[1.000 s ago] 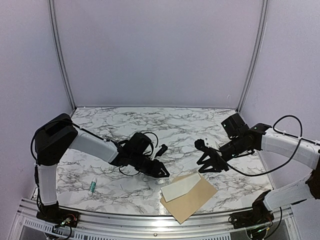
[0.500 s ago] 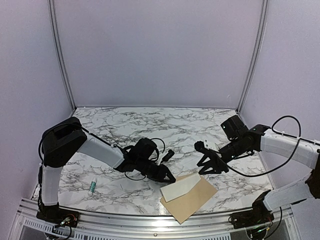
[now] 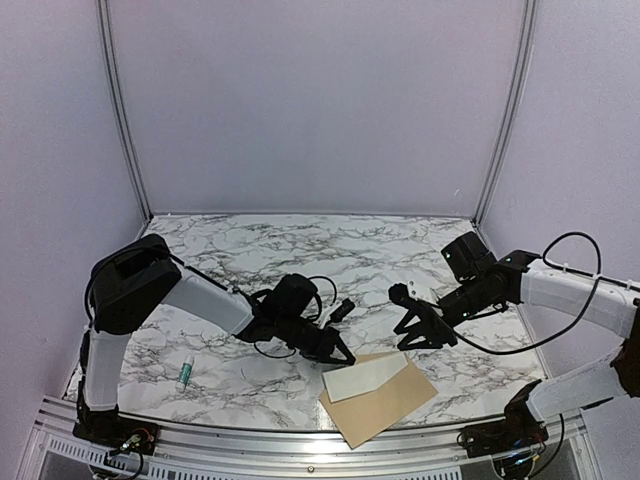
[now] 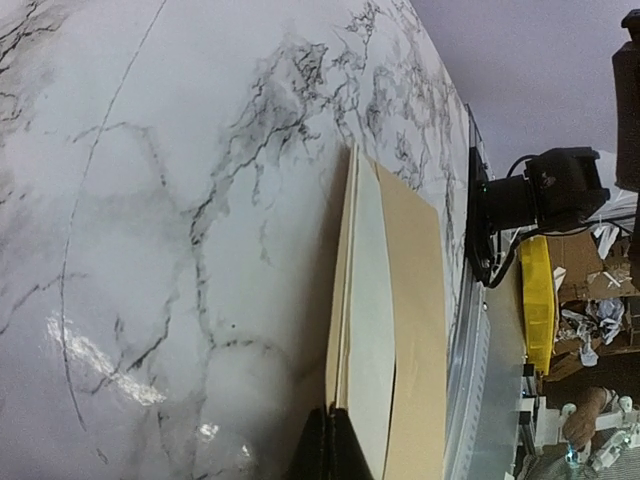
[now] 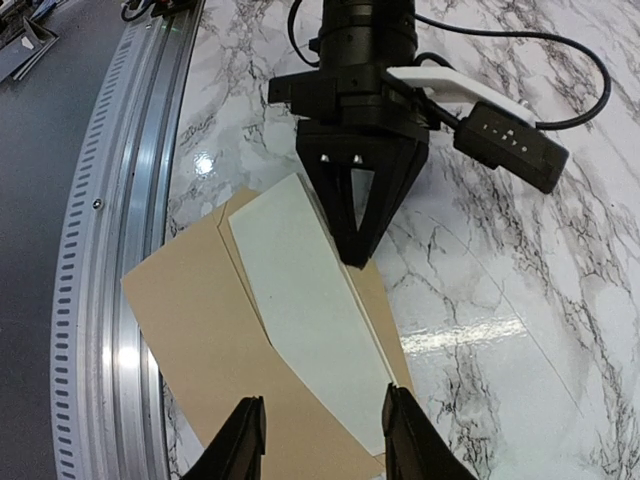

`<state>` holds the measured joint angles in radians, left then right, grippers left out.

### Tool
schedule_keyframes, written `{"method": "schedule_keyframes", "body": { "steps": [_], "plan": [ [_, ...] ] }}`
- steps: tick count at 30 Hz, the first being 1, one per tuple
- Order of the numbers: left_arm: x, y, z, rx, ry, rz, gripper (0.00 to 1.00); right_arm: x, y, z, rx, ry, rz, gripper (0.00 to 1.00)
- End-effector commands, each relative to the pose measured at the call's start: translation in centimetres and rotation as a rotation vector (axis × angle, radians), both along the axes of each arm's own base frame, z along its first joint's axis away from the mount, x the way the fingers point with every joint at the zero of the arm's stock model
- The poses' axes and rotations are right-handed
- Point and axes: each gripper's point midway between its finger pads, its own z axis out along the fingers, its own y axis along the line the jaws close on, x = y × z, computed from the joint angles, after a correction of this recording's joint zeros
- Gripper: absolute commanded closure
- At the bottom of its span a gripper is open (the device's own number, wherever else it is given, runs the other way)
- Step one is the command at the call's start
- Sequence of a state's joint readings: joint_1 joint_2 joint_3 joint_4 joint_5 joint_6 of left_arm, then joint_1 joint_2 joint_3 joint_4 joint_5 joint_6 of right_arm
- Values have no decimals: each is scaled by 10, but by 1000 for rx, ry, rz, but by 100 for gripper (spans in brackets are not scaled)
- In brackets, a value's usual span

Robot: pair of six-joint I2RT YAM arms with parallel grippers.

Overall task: Place the letter into the envelope and seal it
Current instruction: Pick up the envelope at the center of the board.

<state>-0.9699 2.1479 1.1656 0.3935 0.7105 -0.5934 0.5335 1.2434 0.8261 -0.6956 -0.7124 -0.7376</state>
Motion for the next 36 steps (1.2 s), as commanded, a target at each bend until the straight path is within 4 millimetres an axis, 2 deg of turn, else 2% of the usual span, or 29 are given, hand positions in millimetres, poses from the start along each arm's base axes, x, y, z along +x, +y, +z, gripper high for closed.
{"method": "schedule_keyframes", "body": {
  "steps": [1, 5, 10, 13, 15, 17, 20, 23, 28, 36],
  "plan": [
    [-2, -9, 50, -123, -103, -70, 100, 4, 3, 5, 16, -8, 3, 63],
    [1, -8, 101, -216, -203, -97, 100, 16, 7, 20, 20, -27, -15, 60],
    [-1, 0, 139, -245, -322, -120, 100, 37, 15, 62, 59, -121, -38, 51],
    [-1, 7, 151, -194, -414, -147, 100, 38, 19, 96, 114, -202, -7, 43],
    [-6, 13, 149, -95, -498, -195, 100, 38, 20, 112, 133, -248, 15, 38],
    [-10, 22, 145, 0, -555, -238, 100, 38, 21, 126, 139, -279, 45, 38],
    [-11, 28, 156, 41, -637, -256, 100, 33, 23, 126, 122, -237, 99, 47],
    [-17, 33, 165, 56, -693, -265, 100, 18, 25, 117, 134, -134, 162, 53],
    [-21, 37, 174, 83, -751, -269, 100, 4, 30, 100, 124, -41, 196, 54],
    [-28, 36, 173, 95, -778, -292, 100, -5, 49, 75, 72, -18, 188, 55]
  ]
}}
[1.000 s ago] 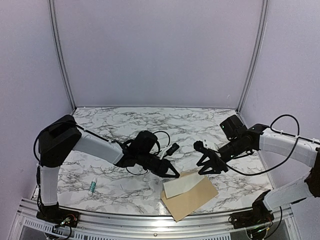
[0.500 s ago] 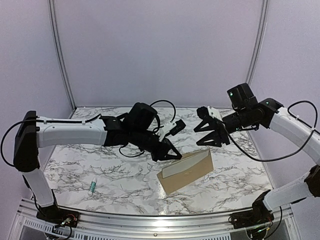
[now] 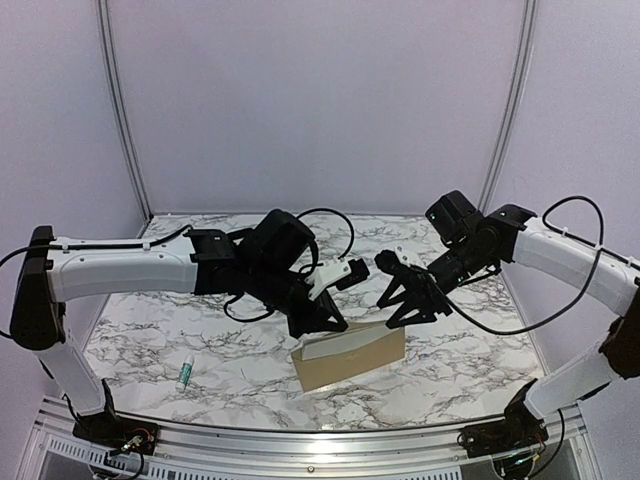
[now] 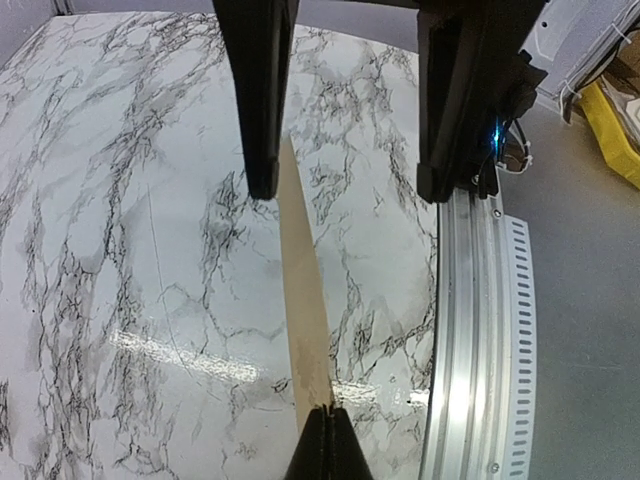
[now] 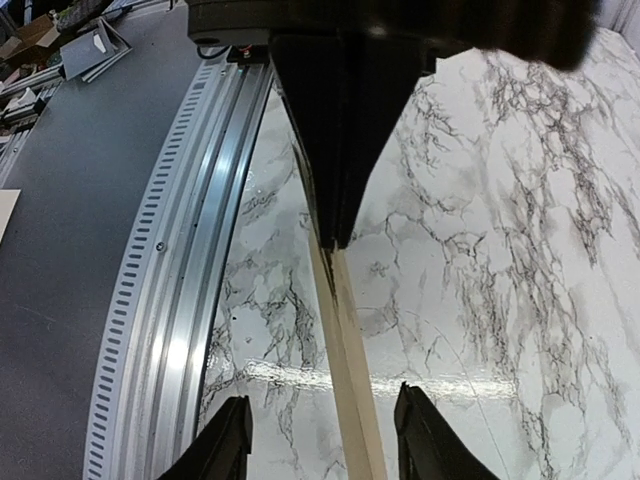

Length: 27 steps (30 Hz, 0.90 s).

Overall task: Place the letter into the envelope and seal it
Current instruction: Pick up the envelope at the center of the board, then pass from the left arm to the right

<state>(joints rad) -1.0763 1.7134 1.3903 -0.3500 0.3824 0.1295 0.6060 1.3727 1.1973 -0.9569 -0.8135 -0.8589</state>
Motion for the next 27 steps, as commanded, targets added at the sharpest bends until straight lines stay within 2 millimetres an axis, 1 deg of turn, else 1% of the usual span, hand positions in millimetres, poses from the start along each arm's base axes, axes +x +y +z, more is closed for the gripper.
{"method": "schedule_keyframes", "body": {
  "steps": [1, 5, 10, 17, 19, 22, 25, 27],
  "plan": [
    [-4, 2, 17, -4, -50, -17, 100, -4, 12, -6, -13, 15, -4, 56],
    [-6, 1, 18, -5, -49, -22, 100, -4, 18, -14, -20, 42, -5, 60],
    [-10, -1, 19, -9, -51, -31, 100, 0, 22, -21, -20, 45, -16, 61],
    [-12, -4, 22, -14, -49, -35, 100, 0, 27, -29, -22, 69, -3, 63],
    [-13, -5, 20, -12, -51, -38, 100, -1, 27, -24, -6, 79, -3, 64],
    [-11, -3, 16, 2, -62, -33, 100, -3, 23, -2, 69, 66, -1, 63],
    [-11, -1, 10, 13, -65, -28, 100, 1, 12, 19, 133, -4, -29, 57],
    [-11, -2, 7, 9, -60, -27, 100, 2, 6, 26, 160, -26, -42, 54]
  ]
}}
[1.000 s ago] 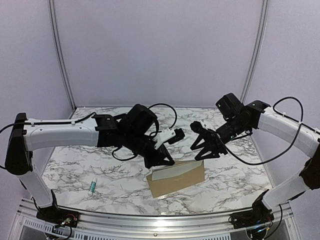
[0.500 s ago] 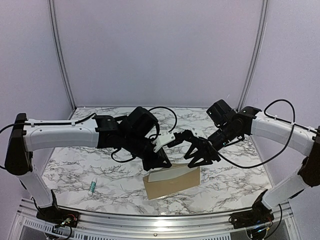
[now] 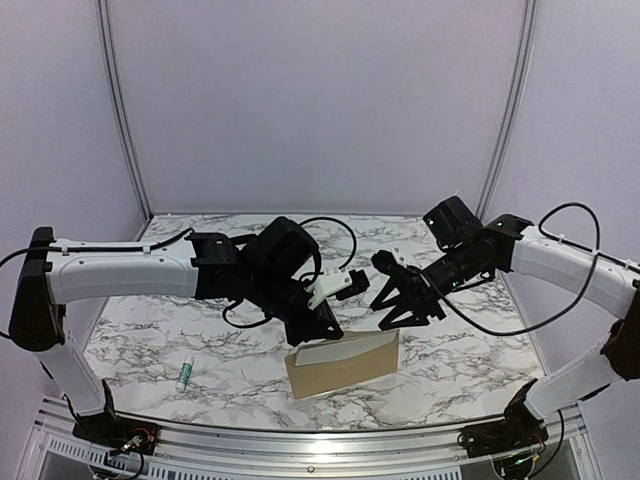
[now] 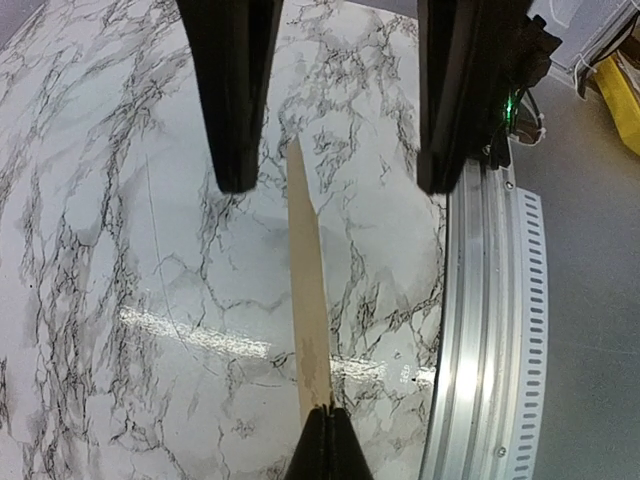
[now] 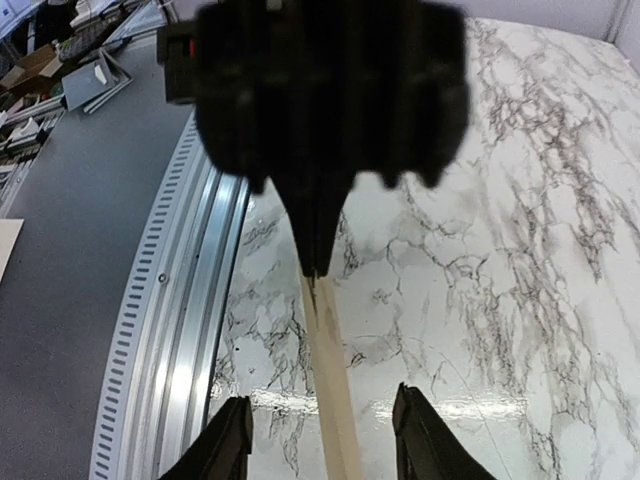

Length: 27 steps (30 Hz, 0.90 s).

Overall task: Place the letter into the envelope and seal it
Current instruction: Pass from the left arm to the right

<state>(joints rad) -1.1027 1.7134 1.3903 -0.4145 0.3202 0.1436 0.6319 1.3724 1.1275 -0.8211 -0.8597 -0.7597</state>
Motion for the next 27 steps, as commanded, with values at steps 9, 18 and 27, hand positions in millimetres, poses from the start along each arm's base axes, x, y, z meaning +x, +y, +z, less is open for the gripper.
{"method": "schedule_keyframes", "body": {
  "steps": [9, 18, 27],
  "plan": [
    [-13, -22, 22, -135, -105, -44, 100, -3, -11, 3, 69, 32, -23, 45],
    [-20, -28, 18, -115, -160, -44, 100, -16, -7, -17, 28, 100, 12, 46],
    [-21, -31, 19, -111, -179, -39, 100, -25, -5, -25, 2, 122, 39, 50]
  ]
}}
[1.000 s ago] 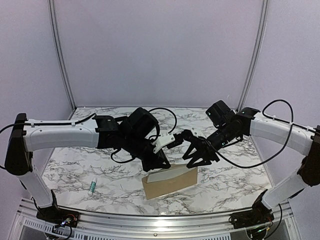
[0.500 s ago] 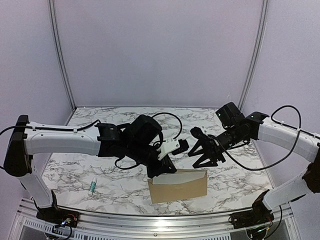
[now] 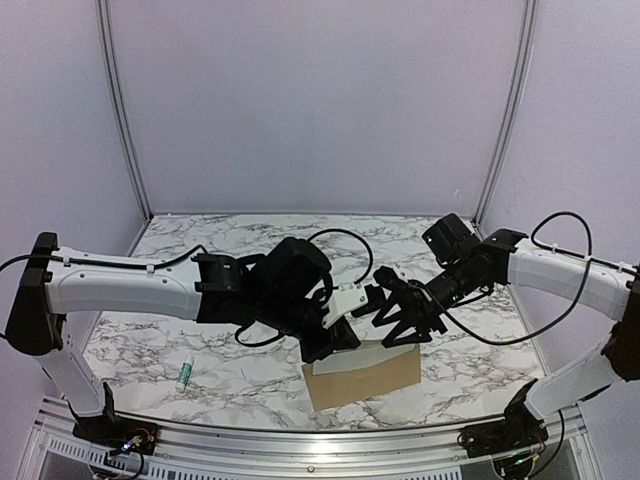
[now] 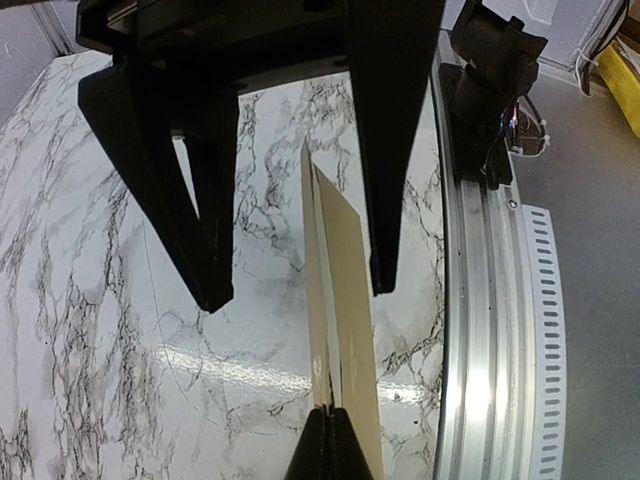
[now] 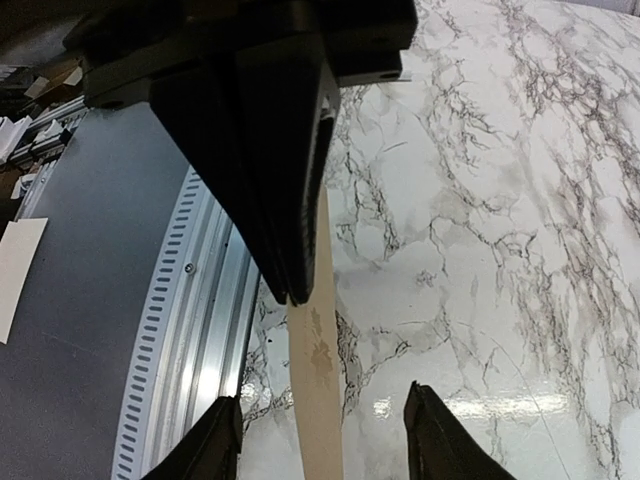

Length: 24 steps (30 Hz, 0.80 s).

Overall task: Place the letter into the envelope and seal it
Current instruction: Pass from the left arm to the right

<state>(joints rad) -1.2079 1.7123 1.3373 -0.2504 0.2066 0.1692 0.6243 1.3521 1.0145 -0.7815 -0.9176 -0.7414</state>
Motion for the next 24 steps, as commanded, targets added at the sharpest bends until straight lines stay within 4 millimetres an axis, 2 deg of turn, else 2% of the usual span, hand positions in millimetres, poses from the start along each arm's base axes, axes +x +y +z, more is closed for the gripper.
{"method": "schedule_keyframes", "body": {
  "steps": [1, 15, 21, 24],
  "plan": [
    [0, -4, 18, -45, -43, 1, 100, -9, 2, -5, -8, 41, 30, 52],
    [-5, -6, 18, -47, -44, -17, 100, 2, 6, -12, -41, 45, -8, 90],
    [-4, -7, 16, -43, -50, -22, 100, 2, 7, -10, -37, 50, -7, 92],
    [-2, -8, 18, -45, -63, -17, 100, 0, 8, -10, -38, 52, 3, 100]
  ]
}}
